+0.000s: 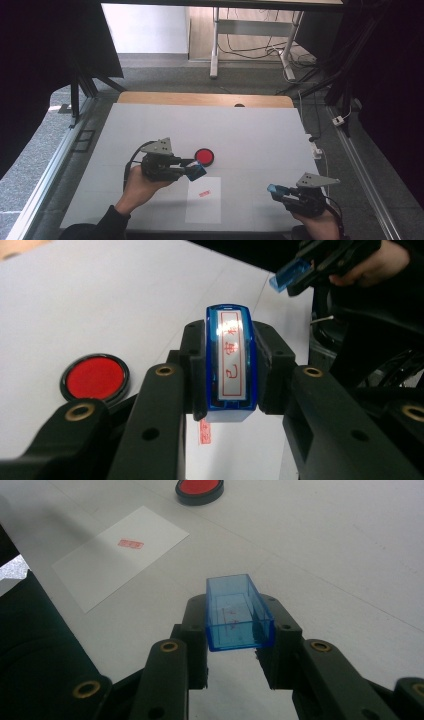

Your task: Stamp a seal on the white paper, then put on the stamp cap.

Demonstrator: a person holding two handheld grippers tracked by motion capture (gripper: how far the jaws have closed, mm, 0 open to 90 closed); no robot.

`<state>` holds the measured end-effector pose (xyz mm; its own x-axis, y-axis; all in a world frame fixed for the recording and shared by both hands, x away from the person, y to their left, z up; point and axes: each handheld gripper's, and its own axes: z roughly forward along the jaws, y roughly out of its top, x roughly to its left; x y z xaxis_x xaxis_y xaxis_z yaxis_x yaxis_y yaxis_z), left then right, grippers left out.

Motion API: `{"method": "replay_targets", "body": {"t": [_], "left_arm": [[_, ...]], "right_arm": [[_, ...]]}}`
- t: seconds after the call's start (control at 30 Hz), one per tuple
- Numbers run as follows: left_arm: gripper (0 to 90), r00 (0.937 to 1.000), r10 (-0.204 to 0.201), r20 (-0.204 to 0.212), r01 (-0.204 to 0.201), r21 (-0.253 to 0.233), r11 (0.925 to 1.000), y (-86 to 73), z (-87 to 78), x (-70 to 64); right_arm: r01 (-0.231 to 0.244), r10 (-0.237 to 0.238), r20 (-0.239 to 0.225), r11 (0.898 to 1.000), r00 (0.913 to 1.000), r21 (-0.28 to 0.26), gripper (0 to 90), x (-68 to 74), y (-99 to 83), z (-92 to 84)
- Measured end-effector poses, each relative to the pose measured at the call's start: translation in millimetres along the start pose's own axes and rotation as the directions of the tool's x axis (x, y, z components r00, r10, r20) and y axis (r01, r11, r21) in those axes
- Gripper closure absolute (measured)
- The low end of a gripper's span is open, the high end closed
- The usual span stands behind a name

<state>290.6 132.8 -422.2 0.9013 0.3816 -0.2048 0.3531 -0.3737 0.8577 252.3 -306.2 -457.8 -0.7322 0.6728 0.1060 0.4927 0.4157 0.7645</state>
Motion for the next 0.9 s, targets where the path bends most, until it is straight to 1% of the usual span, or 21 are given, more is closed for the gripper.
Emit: {"method": "replay_targets", "body": {"t": [0.13,0.23,0.3,0.37,0.47,0.53,0.63,0.7,0.77,0.83,0.9], "left_arm": [[70.4,1.0000,-0.006,0.000,0.006,-0.023,0.9997,0.7,-6.4,1.3],[70.4,1.0000,-0.002,0.001,0.002,-0.021,0.9998,0.9,-6.7,1.5],[70.4,1.0000,0.006,0.004,-0.006,-0.019,0.9998,1.6,-6.2,0.9],[70.4,0.9998,0.019,0.011,-0.019,-0.015,0.9997,2.0,-5.8,0.3],[70.3,0.9994,0.030,0.020,-0.029,-0.006,0.9995,1.5,-4.7,-0.2],[70.4,0.9993,0.031,0.022,-0.031,-0.003,0.9995,1.4,-4.1,-0.4],[70.4,0.9987,0.042,0.030,-0.042,0.000,0.9991,1.6,-3.9,-0.8],[70.3,0.9982,0.048,0.035,-0.049,0.001,0.9988,1.7,-3.9,-1.0],[70.4,0.9978,0.054,0.040,-0.054,0.001,0.9985,1.6,-3.8,-0.9],[70.3,0.9977,0.053,0.043,-0.053,0.003,0.9986,1.3,-3.7,-0.8],[70.4,0.9975,0.054,0.046,-0.054,0.005,0.9985,1.0,-3.8,-0.5]], "right_arm": [[0.001,-0.001,0.003,1.000,1.0000,0.003,67.9,0.1,0.1,0.3],[0.000,0.000,0.006,1.000,1.0000,0.001,67.9,0.2,0.0,0.0],[-0.010,0.010,0.005,1.000,0.9999,-0.002,68.0,0.2,0.3,-0.5],[-0.009,0.009,-0.001,1.000,1.0000,-0.021,68.0,0.5,1.2,-1.3],[-0.008,0.008,-0.008,0.999,0.9999,-0.035,68.0,1.3,3.7,-1.7],[-0.007,0.006,-0.017,0.999,0.9998,-0.041,68.0,2.4,5.4,-1.2],[-0.004,0.002,-0.043,0.999,0.9991,-0.046,68.0,5.1,9.1,0.6],[0.012,-0.015,-0.055,0.999,0.9984,-0.047,68.0,7.6,11.9,2.3],[0.020,-0.024,-0.079,0.998,0.9966,-0.053,68.0,9.9,13.9,4.4],[0.035,-0.039,-0.090,0.998,0.9952,-0.048,68.0,11.5,16.2,5.8],[0.040,-0.045,-0.106,0.998,0.9934,-0.055,68.0,13.1,18.3,7.8]]}}
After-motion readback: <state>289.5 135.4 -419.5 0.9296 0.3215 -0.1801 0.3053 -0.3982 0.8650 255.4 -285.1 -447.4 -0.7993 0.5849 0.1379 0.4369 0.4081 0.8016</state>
